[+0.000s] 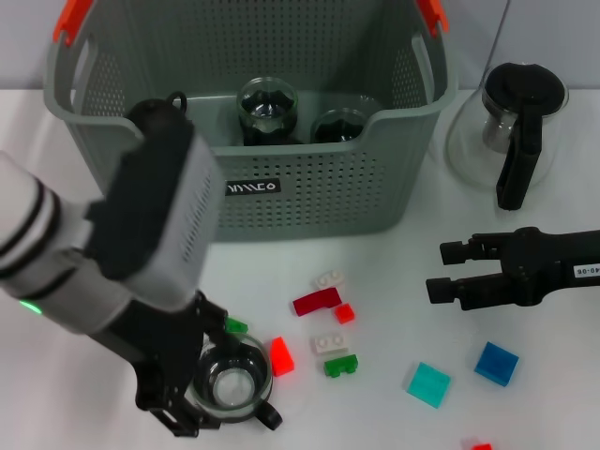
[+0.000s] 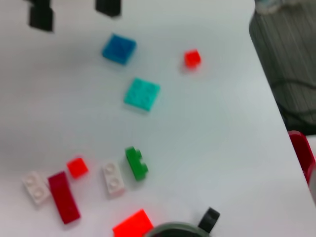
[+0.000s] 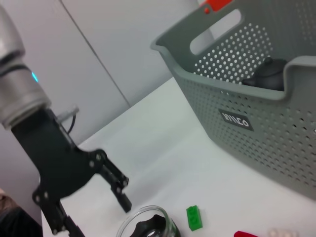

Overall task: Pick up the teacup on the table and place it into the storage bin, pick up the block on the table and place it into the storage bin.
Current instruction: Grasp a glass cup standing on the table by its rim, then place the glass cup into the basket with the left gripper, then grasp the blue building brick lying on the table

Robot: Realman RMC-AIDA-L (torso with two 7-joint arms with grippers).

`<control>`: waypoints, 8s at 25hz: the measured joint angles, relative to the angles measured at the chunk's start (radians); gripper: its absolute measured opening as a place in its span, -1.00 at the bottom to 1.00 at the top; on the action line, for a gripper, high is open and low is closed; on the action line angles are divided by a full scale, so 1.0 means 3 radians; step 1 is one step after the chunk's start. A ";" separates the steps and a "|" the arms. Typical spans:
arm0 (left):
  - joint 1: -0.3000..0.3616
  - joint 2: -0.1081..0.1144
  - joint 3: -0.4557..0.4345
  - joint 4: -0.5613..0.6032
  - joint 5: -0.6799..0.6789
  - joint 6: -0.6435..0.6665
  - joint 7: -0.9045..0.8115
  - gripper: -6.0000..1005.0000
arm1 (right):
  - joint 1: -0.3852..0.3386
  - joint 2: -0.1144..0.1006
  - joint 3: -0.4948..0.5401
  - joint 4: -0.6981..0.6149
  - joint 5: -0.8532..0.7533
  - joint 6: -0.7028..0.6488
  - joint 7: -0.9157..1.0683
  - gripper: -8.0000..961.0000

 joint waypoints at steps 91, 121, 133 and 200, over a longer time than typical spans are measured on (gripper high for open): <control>-0.2311 0.0221 -0.1267 -0.3676 0.0639 -0.4211 -0.1455 -0.87 | 0.0118 -0.0024 0.0011 0.0145 -0.0126 0.0079 -0.0009 0.86; -0.2125 0.0036 -0.1065 -0.3705 0.0939 -0.4559 -0.1457 -0.84 | 0.0136 -0.0018 0.0023 0.0175 -0.0174 0.0083 -0.0019 0.85; -0.2007 0.0030 -0.1065 -0.3402 0.0939 -0.4434 -0.1563 -0.24 | 0.0123 -0.0019 0.0017 0.0179 -0.0174 0.0084 -0.0027 0.85; -0.0037 0.0031 -0.1661 -0.2851 -0.1762 -0.1176 0.2013 0.75 | 0.0628 0.0344 -0.1711 -0.0928 -0.2417 0.0211 0.1844 0.85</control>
